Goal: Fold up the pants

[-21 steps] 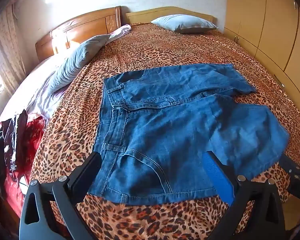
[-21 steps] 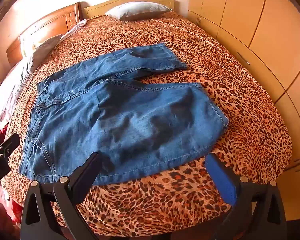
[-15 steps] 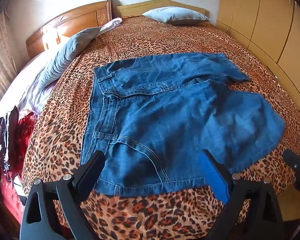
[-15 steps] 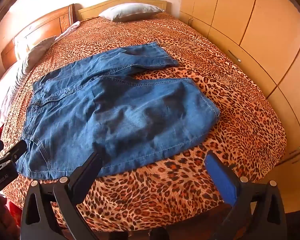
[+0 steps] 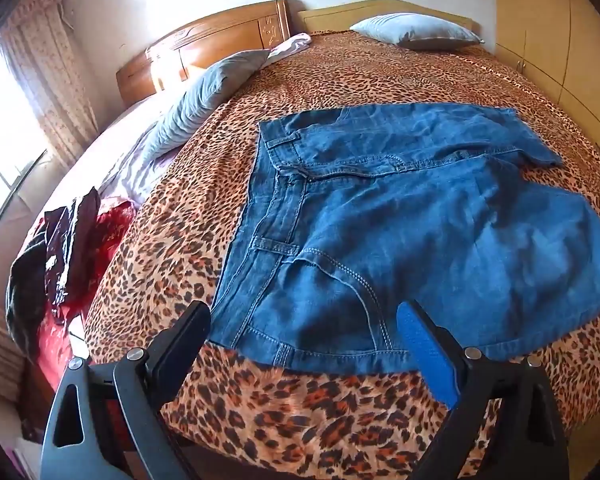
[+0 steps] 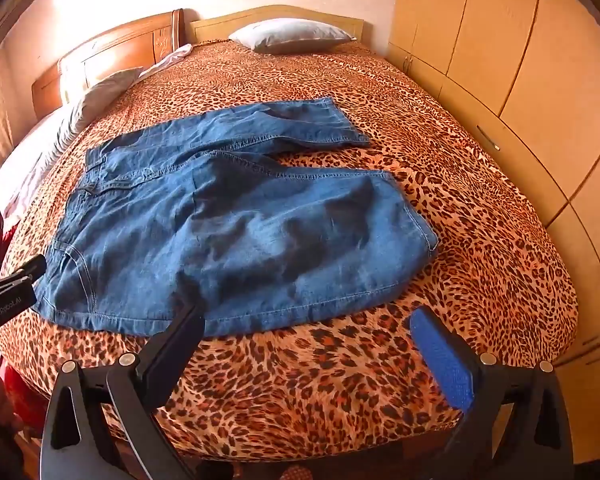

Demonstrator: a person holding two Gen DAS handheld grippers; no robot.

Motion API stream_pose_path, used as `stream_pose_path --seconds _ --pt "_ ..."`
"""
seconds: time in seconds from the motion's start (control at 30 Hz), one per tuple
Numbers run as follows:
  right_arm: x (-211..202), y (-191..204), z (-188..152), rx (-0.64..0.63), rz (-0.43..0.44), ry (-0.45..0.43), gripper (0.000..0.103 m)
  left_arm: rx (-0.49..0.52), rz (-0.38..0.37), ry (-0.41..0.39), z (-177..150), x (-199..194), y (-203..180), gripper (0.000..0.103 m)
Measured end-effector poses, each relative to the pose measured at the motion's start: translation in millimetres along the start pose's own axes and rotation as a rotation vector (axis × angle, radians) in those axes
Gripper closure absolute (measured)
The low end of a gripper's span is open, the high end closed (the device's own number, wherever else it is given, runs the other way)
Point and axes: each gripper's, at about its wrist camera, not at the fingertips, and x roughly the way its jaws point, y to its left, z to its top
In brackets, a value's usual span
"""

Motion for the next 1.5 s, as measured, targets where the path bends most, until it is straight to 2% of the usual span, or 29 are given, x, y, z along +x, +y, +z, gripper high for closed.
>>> stream_pose_path --seconds 0.27,0.63,1.0,1.5 --pt "-5.5 -9.6 -31.6 -0.061 0.015 -0.018 0.0 0.014 0.025 0.017 -32.4 -7.2 12.7 0.008" --pt "-10.6 -26.0 -44.9 -0.012 0.044 -0.006 0.0 0.012 0.105 -0.01 -41.2 -7.8 8.3 0.008" --pt "-17.1 -30.0 -54.3 -0.016 0.044 -0.011 0.0 0.019 0.114 -0.036 -51.4 -20.4 -5.6 0.008" --pt "-15.8 -34.0 -52.7 -0.019 0.028 0.001 0.0 0.009 0.091 -0.014 -48.9 -19.1 -13.1 0.008"
